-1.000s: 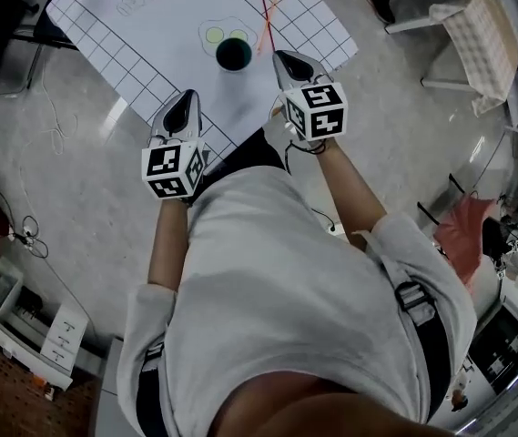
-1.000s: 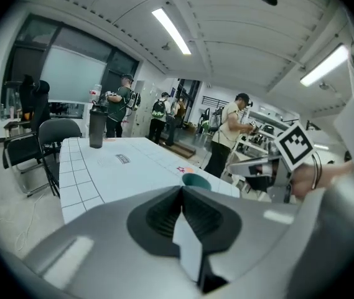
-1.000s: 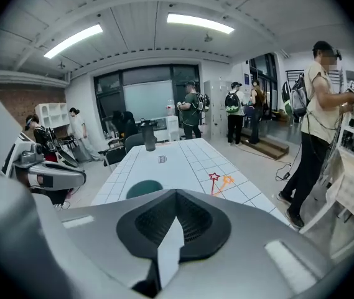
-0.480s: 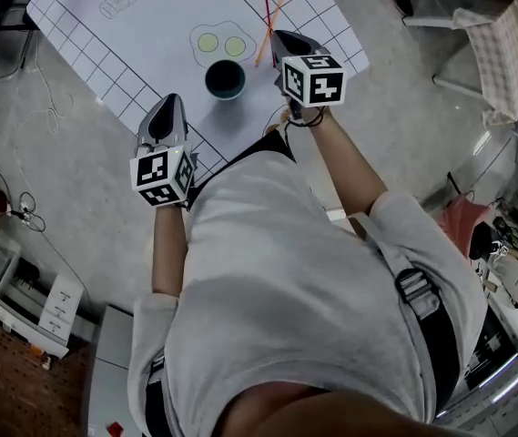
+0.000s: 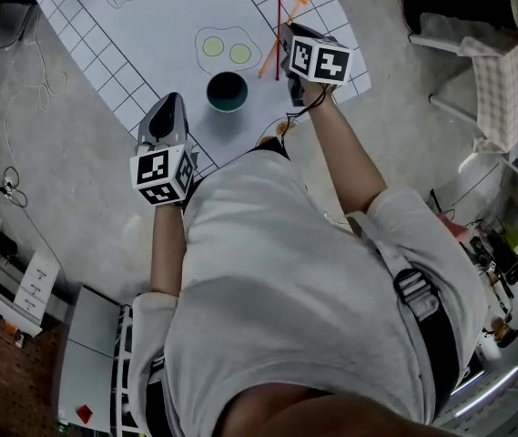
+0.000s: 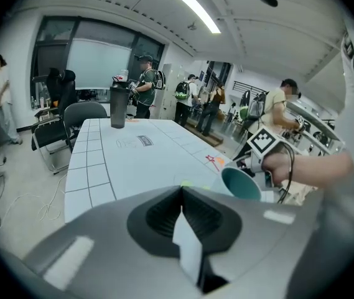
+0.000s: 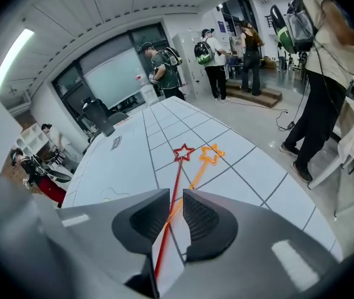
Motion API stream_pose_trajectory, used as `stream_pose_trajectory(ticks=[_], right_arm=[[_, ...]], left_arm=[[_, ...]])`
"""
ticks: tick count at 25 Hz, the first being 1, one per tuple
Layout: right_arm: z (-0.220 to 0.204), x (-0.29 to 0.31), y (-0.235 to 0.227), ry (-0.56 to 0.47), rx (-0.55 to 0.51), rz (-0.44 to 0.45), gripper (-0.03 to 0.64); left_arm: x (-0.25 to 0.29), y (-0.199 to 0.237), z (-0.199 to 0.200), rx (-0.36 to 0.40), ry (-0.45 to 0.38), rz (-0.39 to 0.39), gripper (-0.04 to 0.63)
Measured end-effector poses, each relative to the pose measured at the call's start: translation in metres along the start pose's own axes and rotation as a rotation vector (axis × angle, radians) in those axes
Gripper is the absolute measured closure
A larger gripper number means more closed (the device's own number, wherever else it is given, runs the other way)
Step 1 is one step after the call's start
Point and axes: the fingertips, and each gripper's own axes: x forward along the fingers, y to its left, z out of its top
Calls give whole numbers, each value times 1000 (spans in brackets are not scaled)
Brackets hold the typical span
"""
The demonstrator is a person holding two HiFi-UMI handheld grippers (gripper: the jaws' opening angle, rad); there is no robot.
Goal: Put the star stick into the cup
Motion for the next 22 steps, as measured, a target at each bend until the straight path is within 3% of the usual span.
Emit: stream_pose_trajectory(ticks=[5,10,15,22], right_arm=[[2,22,-14,41,28,-63,545],[2,22,-18,33,11,-124,601],[3,19,-15,14,-11,-113,601],[27,-28,22,-149,-18,-28,601]], left_arm=[[-2,6,-2,-17,-1,26,592],[-11,18,-3,-34,-13,43,592],[-20,24,1,-15,-35,30,592],[-34,25,13,24,-76,-12,592]])
